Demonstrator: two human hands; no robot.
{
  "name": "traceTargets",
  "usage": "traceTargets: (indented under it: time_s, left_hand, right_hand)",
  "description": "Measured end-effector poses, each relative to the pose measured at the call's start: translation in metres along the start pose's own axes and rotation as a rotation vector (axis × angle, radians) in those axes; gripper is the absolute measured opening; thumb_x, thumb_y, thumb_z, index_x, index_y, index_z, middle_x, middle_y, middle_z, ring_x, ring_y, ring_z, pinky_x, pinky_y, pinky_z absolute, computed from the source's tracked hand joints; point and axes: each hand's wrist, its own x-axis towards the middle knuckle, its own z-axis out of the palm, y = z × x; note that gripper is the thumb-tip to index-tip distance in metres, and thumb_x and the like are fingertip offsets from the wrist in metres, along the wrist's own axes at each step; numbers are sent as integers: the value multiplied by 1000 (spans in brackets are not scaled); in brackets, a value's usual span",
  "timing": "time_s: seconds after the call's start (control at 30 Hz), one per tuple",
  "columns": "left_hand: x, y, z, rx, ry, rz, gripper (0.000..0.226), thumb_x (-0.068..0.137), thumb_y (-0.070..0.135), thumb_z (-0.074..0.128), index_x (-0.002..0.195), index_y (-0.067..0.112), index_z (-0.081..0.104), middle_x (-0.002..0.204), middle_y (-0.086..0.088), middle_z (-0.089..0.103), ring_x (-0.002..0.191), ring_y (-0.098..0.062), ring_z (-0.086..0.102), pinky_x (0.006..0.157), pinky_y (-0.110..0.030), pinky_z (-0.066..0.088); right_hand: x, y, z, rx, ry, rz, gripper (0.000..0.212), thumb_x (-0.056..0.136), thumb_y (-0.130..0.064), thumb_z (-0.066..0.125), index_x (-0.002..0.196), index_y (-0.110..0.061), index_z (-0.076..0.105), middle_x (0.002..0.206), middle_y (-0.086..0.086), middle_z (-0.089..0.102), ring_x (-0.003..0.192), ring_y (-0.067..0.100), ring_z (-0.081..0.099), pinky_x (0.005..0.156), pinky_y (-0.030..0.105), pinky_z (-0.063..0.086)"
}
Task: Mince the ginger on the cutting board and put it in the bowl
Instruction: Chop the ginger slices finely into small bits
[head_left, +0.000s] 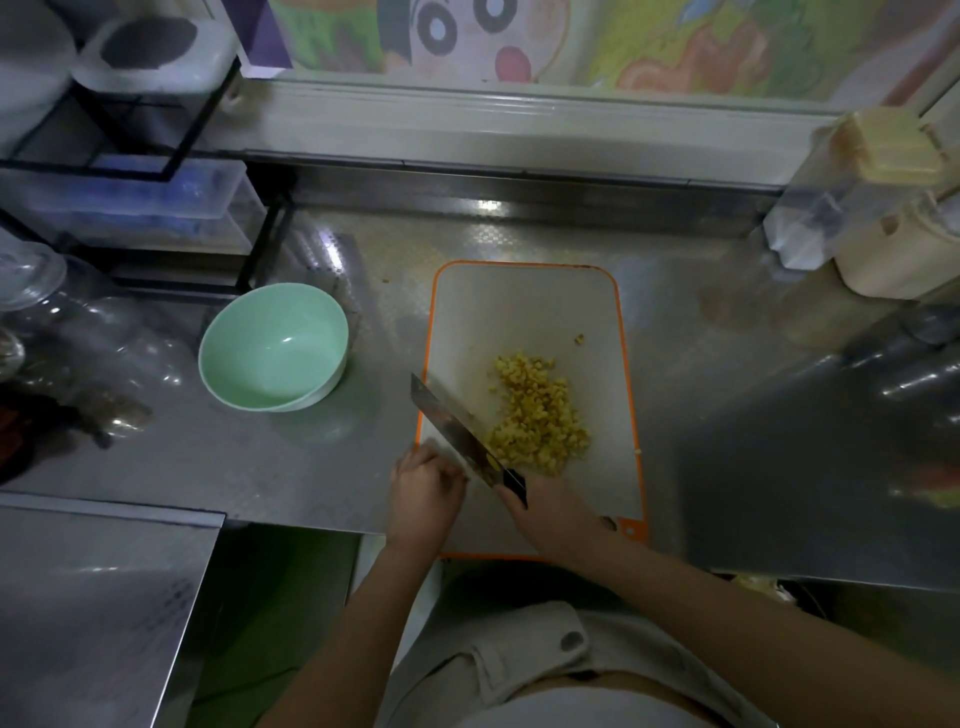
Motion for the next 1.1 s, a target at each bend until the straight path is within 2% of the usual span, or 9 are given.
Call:
traceTargets:
  time_s: [0.17,0.27,0.37,0.53,0.63,0.77,0.9,1.0,1.1]
  left_hand:
    - [2,0,2,0,3,7,8,74,4,66,72,12,68,81,-6,62,80,-28,58,72,-35,44]
    - [1,5,0,-64,69,-4,14,83,2,57,90,10,66,90,-8,65,83,-29,60,74,-30,40]
    - [-3,18,-8,-147,177,-47,25,91,5,48,114,7,58,112,-11,61,103,-28,56,88,-28,33]
    - [0,45,-37,-208,360,147,28,92,20,37,108,7,56,107,-10,58,103,-18,48,90,-19,26]
    - [7,53,-47,-174,277,302,29,92,23,39,109,11,60,114,-6,57,108,-14,47,95,-22,28]
    - [20,55,-43,-39,-49,556,41,93,32,37,123,14,57,132,-7,54,127,-15,39,105,-25,22]
    - [31,55,-35,88,-266,583,46,96,39,33,136,20,45,147,1,36,140,-18,22,115,-33,14]
    - [39,60,-37,132,-287,550,44,97,35,40,139,22,40,149,3,33,142,-15,18,114,-27,4]
    - [41,66,-47,73,-155,511,46,93,43,33,128,20,53,129,-1,53,125,-19,42,103,-30,24]
  right_hand:
    - [2,-2,0,17,35,-23,31,98,-31,44,101,-5,61,96,15,64,87,27,61,73,33,47]
    - [0,0,-4,-10,67,-45,33,98,-33,43,108,-6,59,104,14,64,94,28,60,79,33,46]
    - [-3,3,-17,-127,102,-57,38,97,-42,40,107,-9,55,100,12,64,92,28,60,68,29,39]
    - [-6,4,-42,-369,182,-158,42,94,-56,33,94,-16,47,85,5,63,75,23,61,56,29,31]
    - [-9,7,-50,-425,254,-255,39,96,-51,36,95,-16,54,78,4,65,67,24,61,43,25,20]
    - [-11,5,-55,-547,341,-322,29,83,-50,54,72,-23,55,47,-5,54,35,9,48,37,13,-1]
    - [-12,4,-58,-549,421,-394,28,73,-51,61,81,-25,66,49,-6,59,36,7,50,40,14,15]
    - [-14,6,-59,-524,436,-430,29,73,-51,62,86,-26,67,51,-8,60,37,6,51,40,13,10]
    - [-13,10,-57,-516,410,-365,29,76,-55,57,77,-27,66,49,-8,58,37,6,50,38,13,11]
